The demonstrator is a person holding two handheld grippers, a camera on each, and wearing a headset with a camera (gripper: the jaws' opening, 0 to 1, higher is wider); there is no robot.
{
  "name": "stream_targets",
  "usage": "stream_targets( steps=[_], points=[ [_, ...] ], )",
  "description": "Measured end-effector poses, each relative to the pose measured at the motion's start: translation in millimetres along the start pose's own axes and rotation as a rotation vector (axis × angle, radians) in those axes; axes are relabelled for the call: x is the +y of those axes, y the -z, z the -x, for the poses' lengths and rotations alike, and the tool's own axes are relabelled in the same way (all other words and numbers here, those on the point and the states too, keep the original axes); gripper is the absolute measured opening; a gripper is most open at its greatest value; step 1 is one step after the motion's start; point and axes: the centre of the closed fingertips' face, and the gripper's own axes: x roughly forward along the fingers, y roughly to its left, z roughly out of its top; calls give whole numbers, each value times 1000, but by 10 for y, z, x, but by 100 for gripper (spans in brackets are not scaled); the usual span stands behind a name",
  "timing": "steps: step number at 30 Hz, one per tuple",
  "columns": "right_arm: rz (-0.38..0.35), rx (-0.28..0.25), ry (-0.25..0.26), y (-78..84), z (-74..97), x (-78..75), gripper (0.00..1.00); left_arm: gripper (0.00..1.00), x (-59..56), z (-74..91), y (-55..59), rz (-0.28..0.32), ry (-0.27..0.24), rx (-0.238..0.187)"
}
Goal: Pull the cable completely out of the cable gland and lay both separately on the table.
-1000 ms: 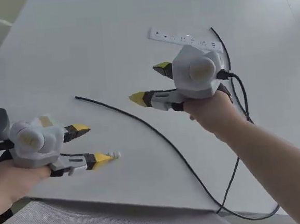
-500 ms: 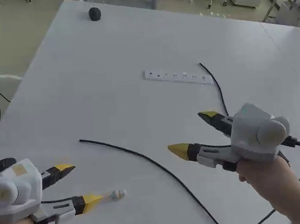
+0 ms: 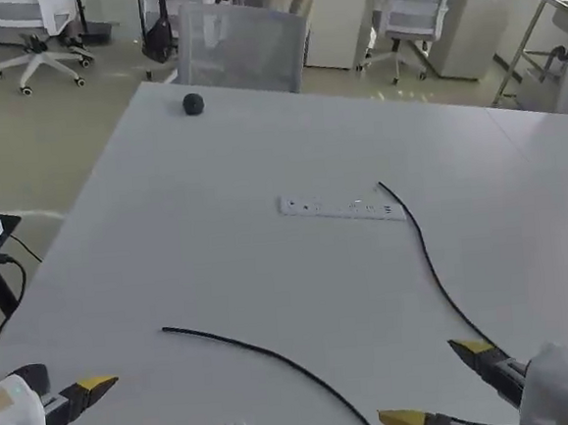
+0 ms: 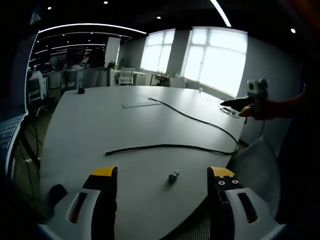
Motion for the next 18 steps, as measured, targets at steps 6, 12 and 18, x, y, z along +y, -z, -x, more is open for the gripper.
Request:
stream_targets(
  steps=[6,12,18],
  points=[
    [2,67,-50,365,42,109,99,79,-21,100,96,13,-6,11],
    [-3,143,-81,753,17,155,99,86,-20,161,231,-7,-15,57],
    [27,192,-103,870,55,212,99,91,-34,198,375,-4,-6,112]
  ],
)
